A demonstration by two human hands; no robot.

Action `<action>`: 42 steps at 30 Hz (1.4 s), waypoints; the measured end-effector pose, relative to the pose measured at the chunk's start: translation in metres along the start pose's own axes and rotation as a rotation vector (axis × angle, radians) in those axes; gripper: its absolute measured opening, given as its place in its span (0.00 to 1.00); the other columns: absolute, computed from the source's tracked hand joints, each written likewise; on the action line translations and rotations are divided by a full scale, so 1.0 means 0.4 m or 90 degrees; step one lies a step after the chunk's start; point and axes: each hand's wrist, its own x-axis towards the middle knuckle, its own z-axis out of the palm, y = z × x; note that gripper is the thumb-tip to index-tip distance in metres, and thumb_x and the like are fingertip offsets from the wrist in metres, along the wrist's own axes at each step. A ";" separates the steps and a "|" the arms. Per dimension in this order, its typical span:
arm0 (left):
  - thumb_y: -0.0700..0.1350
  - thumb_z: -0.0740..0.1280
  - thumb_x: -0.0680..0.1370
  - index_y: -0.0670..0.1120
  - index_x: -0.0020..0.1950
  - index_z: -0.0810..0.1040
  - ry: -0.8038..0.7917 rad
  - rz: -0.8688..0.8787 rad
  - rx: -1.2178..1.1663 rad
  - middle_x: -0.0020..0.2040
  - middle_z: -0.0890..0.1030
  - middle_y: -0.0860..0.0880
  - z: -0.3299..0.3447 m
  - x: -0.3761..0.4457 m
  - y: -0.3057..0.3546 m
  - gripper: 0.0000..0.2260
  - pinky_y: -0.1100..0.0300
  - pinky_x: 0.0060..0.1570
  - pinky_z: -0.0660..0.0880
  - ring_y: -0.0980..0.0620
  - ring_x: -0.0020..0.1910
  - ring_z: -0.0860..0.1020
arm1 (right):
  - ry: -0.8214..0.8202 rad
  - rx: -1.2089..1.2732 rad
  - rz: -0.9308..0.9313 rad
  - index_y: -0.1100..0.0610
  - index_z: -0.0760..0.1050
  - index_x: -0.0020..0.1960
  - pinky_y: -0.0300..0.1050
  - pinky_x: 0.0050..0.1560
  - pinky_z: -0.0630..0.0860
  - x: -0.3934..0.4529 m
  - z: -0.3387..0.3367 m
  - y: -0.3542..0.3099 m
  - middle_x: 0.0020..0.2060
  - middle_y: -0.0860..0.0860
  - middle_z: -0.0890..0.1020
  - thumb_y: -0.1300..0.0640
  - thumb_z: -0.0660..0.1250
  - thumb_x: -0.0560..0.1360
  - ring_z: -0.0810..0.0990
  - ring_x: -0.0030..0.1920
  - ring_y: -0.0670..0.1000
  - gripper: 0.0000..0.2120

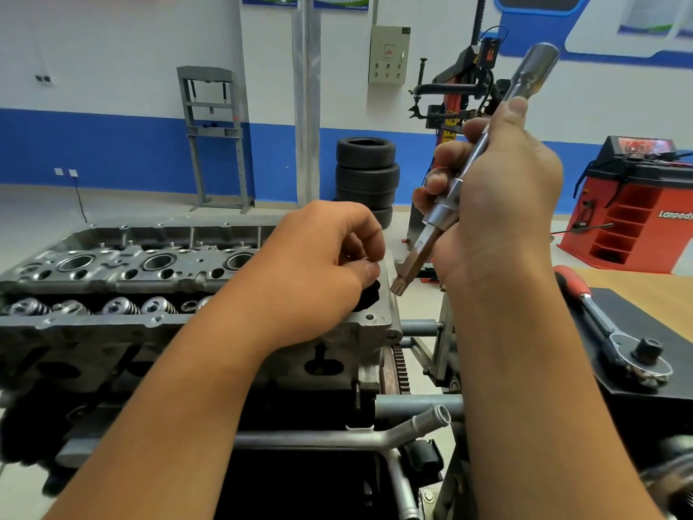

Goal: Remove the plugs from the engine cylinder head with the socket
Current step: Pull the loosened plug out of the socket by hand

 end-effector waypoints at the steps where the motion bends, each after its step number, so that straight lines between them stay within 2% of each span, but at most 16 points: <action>1: 0.41 0.74 0.79 0.57 0.45 0.80 0.000 0.006 -0.010 0.41 0.82 0.56 0.001 -0.001 -0.004 0.11 0.67 0.40 0.73 0.62 0.41 0.80 | -0.003 -0.003 0.002 0.58 0.72 0.49 0.42 0.28 0.71 -0.001 0.001 0.001 0.26 0.50 0.76 0.45 0.56 0.87 0.68 0.24 0.50 0.18; 3: 0.40 0.74 0.79 0.57 0.47 0.80 0.009 0.023 -0.029 0.41 0.82 0.55 0.004 -0.002 -0.008 0.11 0.69 0.39 0.75 0.61 0.42 0.81 | -0.007 -0.009 0.001 0.58 0.73 0.49 0.42 0.28 0.72 -0.002 0.003 0.005 0.26 0.50 0.76 0.45 0.56 0.87 0.69 0.24 0.50 0.18; 7: 0.37 0.73 0.79 0.57 0.47 0.81 0.080 0.089 -0.111 0.44 0.83 0.54 0.001 -0.004 -0.007 0.13 0.63 0.44 0.82 0.56 0.43 0.83 | -0.013 -0.013 -0.007 0.58 0.72 0.48 0.43 0.28 0.72 -0.005 0.010 0.010 0.26 0.51 0.76 0.45 0.56 0.87 0.69 0.24 0.50 0.18; 9: 0.37 0.72 0.80 0.57 0.49 0.81 0.103 0.114 -0.132 0.45 0.84 0.55 0.002 -0.006 -0.002 0.13 0.61 0.45 0.83 0.56 0.44 0.84 | -0.018 -0.005 -0.005 0.58 0.72 0.49 0.43 0.28 0.71 -0.006 0.011 0.011 0.26 0.51 0.76 0.46 0.57 0.87 0.68 0.24 0.50 0.18; 14: 0.38 0.69 0.82 0.56 0.54 0.83 0.224 0.136 -0.260 0.46 0.86 0.54 -0.005 -0.009 0.010 0.12 0.60 0.40 0.84 0.56 0.47 0.85 | -0.035 0.006 0.006 0.59 0.71 0.48 0.43 0.29 0.70 -0.010 0.017 0.009 0.26 0.52 0.76 0.46 0.57 0.87 0.67 0.25 0.50 0.18; 18: 0.39 0.69 0.83 0.53 0.55 0.84 0.281 0.100 -0.330 0.46 0.87 0.53 -0.019 -0.005 0.008 0.10 0.57 0.37 0.85 0.55 0.47 0.86 | -0.057 -0.012 0.007 0.58 0.71 0.47 0.43 0.29 0.70 -0.016 0.018 0.010 0.27 0.52 0.76 0.46 0.58 0.87 0.68 0.25 0.50 0.17; 22: 0.40 0.69 0.83 0.51 0.53 0.85 0.346 0.074 -0.387 0.44 0.87 0.52 -0.017 -0.001 0.000 0.07 0.56 0.36 0.85 0.52 0.45 0.87 | -0.121 -0.074 0.035 0.58 0.73 0.46 0.42 0.27 0.69 -0.016 0.008 0.002 0.26 0.51 0.76 0.46 0.61 0.86 0.67 0.23 0.49 0.17; 24: 0.40 0.69 0.82 0.49 0.53 0.84 0.368 0.077 -0.423 0.43 0.87 0.52 -0.019 -0.001 -0.003 0.05 0.54 0.36 0.85 0.52 0.43 0.86 | -0.198 -0.131 0.059 0.57 0.74 0.47 0.41 0.25 0.68 -0.015 -0.009 -0.007 0.27 0.52 0.77 0.48 0.67 0.83 0.67 0.22 0.49 0.13; 27: 0.43 0.71 0.80 0.47 0.53 0.85 0.354 0.084 -0.483 0.43 0.87 0.50 -0.012 -0.007 0.004 0.04 0.52 0.37 0.85 0.50 0.42 0.87 | -0.326 -0.245 0.074 0.58 0.75 0.47 0.38 0.23 0.67 -0.017 -0.036 -0.019 0.32 0.55 0.80 0.53 0.75 0.78 0.66 0.20 0.47 0.12; 29: 0.46 0.72 0.76 0.47 0.52 0.84 0.320 0.080 -0.522 0.45 0.87 0.47 0.005 -0.016 0.014 0.06 0.51 0.38 0.85 0.46 0.43 0.88 | -0.398 -0.338 0.078 0.62 0.77 0.46 0.37 0.21 0.66 -0.024 -0.049 -0.030 0.34 0.57 0.82 0.54 0.77 0.76 0.66 0.19 0.47 0.13; 31: 0.46 0.73 0.76 0.47 0.50 0.84 0.304 0.064 -0.545 0.46 0.87 0.44 0.031 -0.025 0.027 0.05 0.53 0.37 0.84 0.43 0.43 0.88 | -0.449 -0.400 0.092 0.64 0.79 0.46 0.36 0.21 0.65 -0.031 -0.060 -0.049 0.32 0.56 0.83 0.54 0.76 0.77 0.66 0.17 0.46 0.13; 35: 0.49 0.74 0.73 0.49 0.45 0.84 0.300 0.037 -0.586 0.41 0.87 0.46 0.078 -0.052 0.066 0.05 0.58 0.33 0.82 0.43 0.40 0.87 | -0.457 -0.425 0.115 0.64 0.79 0.44 0.35 0.21 0.64 -0.058 -0.100 -0.101 0.25 0.55 0.80 0.52 0.77 0.69 0.63 0.16 0.45 0.15; 39: 0.45 0.74 0.79 0.48 0.44 0.84 0.254 0.000 -0.598 0.37 0.86 0.49 0.148 -0.075 0.113 0.04 0.63 0.29 0.77 0.49 0.30 0.83 | -0.450 -0.455 0.184 0.65 0.77 0.45 0.35 0.21 0.62 -0.107 -0.175 -0.152 0.21 0.51 0.77 0.64 0.70 0.79 0.62 0.15 0.44 0.06; 42: 0.47 0.73 0.80 0.45 0.43 0.85 0.208 -0.067 -0.646 0.37 0.87 0.48 0.219 -0.056 0.176 0.08 0.63 0.29 0.76 0.53 0.31 0.82 | -0.398 -0.462 0.269 0.64 0.75 0.43 0.34 0.21 0.61 -0.120 -0.235 -0.204 0.21 0.53 0.73 0.67 0.69 0.77 0.62 0.15 0.45 0.06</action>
